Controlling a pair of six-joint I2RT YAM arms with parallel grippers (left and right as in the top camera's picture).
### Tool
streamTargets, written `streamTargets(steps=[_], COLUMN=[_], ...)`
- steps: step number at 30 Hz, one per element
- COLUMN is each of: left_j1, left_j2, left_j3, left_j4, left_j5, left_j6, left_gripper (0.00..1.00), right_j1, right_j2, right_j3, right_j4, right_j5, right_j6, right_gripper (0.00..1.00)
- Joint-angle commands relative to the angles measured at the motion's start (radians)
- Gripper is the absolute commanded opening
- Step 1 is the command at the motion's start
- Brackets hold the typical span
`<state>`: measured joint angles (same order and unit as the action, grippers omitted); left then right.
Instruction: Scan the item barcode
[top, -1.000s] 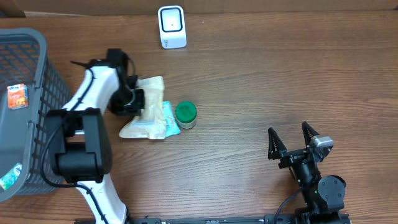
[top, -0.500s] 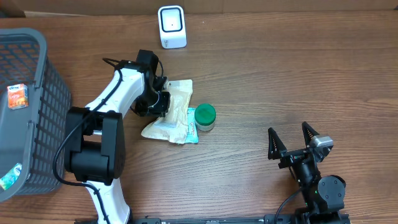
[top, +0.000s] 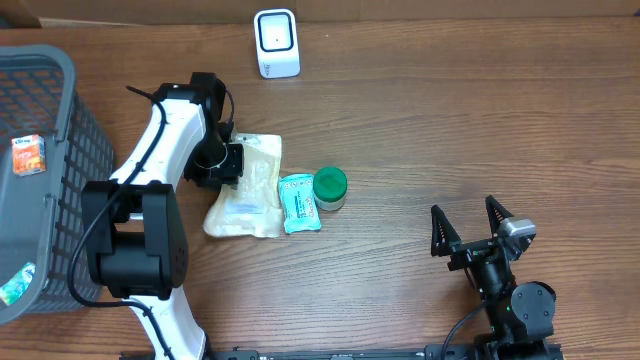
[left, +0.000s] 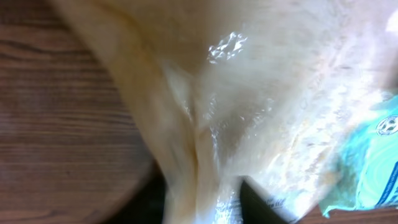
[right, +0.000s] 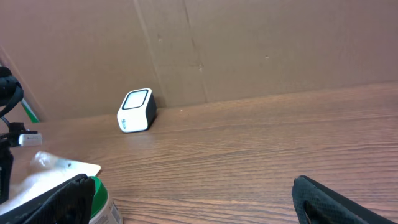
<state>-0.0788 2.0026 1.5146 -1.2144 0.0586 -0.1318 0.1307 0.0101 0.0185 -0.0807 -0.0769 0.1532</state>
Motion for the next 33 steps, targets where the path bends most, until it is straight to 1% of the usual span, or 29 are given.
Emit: streamTargets(steps=[1, 4, 8, 13, 17, 21, 24, 33], left_j1=[-0.005, -0.005, -0.006, -0.007, -0.007, -0.005, -0.005, 0.034], left_j2=[-0.029, -0.030, -0.050, -0.127, -0.199, -0.249, -0.254, -0.254], left_j3=[0.043, 0.102, 0.246, 0.428, 0.546, 0.618, 0.691, 0.763], left_j4=[-0.025, -0.075, -0.159, -0.205, -0.227, -0.247, -0.300, -0.383], left_j5=[-0.025, -0.025, -0.026, -0.024, -0.017, -0.018, -0.018, -0.036], left_j6=[-0.015, -0.036, -0.069, -0.101, -0.101, -0.085, -0.055, -0.047], left_gripper=[1.00, 1.00, 1.00, 1.00, 0.99, 0.99, 1.00, 0.99], right_j1=[-0.005, -0.005, -0.005, -0.005, -0.005, -0.005, -0.005, -0.005], right_j2=[-0.007, -0.007, -0.007, -0.007, -0.007, -0.007, -0.007, -0.007], right_j3=[-0.011, -0.011, -0.011, -0.011, -0.011, -0.011, -0.011, -0.011], right_j4=[0.003, 0.003, 0.003, 0.003, 0.003, 0.003, 0.003, 0.003], right_j5=[0.008, 0.008, 0.008, 0.008, 0.008, 0.008, 0.008, 0.008], right_j6=[-0.004, -0.004, -0.004, -0.004, -0.004, -0.004, -0.004, -0.004], right_gripper=[1.00, 1.00, 1.00, 1.00, 1.00, 1.00, 1.00, 1.00])
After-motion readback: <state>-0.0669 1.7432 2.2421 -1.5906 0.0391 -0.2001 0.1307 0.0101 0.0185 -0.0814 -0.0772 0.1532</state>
